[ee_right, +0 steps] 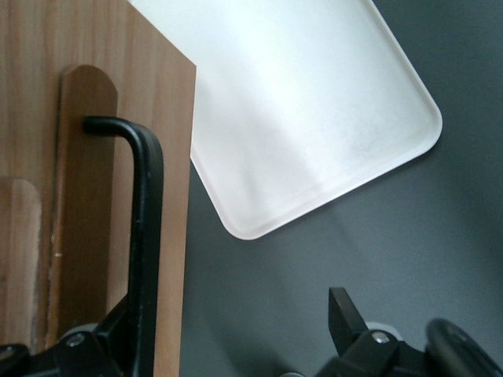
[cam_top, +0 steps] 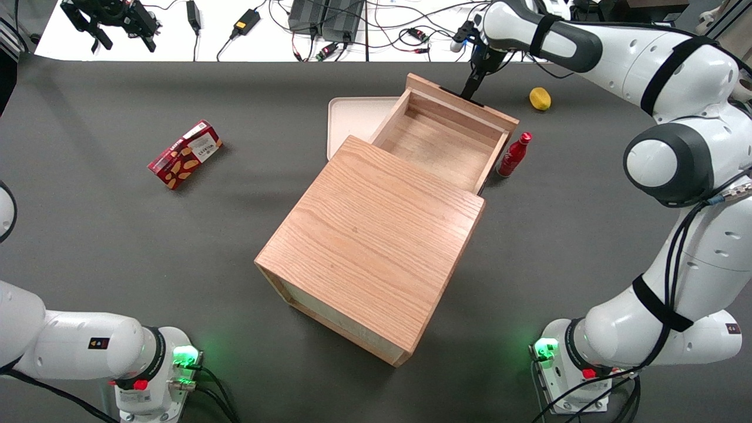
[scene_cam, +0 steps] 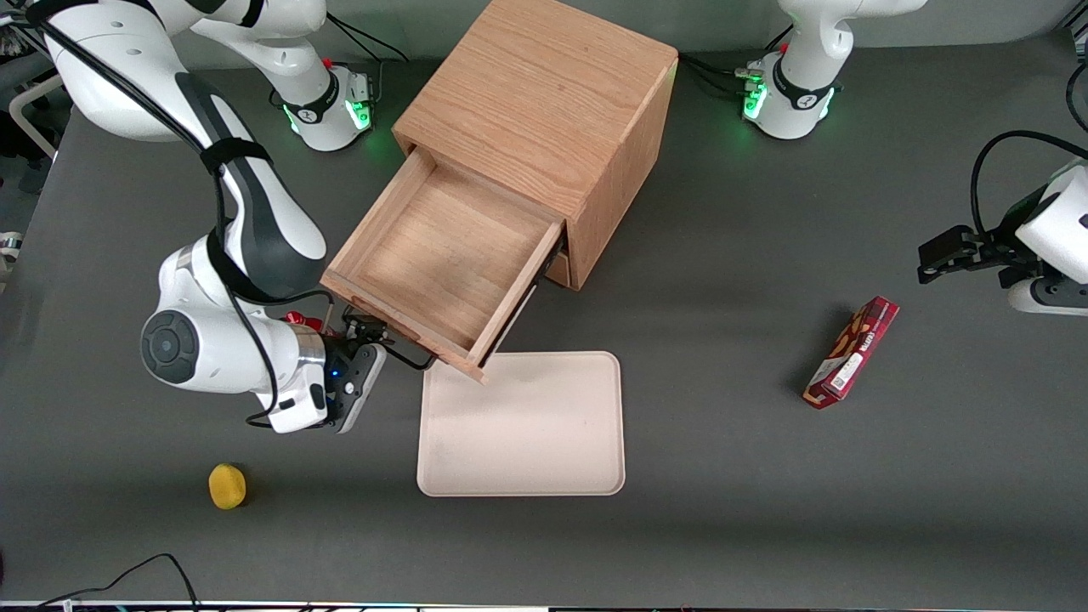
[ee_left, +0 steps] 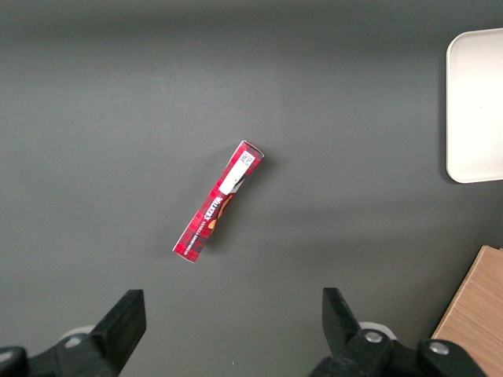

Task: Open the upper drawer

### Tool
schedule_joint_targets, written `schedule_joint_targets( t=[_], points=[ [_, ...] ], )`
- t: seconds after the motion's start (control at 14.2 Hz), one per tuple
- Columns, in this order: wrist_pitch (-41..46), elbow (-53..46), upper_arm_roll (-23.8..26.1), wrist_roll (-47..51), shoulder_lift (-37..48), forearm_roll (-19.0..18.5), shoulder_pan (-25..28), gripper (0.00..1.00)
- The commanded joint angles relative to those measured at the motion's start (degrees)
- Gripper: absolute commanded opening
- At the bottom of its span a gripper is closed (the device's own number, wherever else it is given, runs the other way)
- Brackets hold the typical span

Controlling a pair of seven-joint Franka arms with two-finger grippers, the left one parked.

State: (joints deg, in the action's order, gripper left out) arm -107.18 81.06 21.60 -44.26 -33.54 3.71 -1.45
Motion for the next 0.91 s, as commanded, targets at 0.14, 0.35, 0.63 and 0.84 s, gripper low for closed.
schedule_joint_targets(
  t=[0.14, 0.35, 0.63, 0.84],
  points=[
    [0.1, -4.2, -1.6, -3.2, -1.7, -1.2, 0.1, 1.0],
    [2.0, -4.6, -1.6, -2.9, -1.7, -0.9, 0.2, 1.0],
    [10.0, -10.8, -1.4, -2.0, -1.3, -0.6, 0.5, 1.0],
    [17.5, -15.4, -0.9, 4.2, 0.8, -0.6, 0.7, 1.0]
  ],
)
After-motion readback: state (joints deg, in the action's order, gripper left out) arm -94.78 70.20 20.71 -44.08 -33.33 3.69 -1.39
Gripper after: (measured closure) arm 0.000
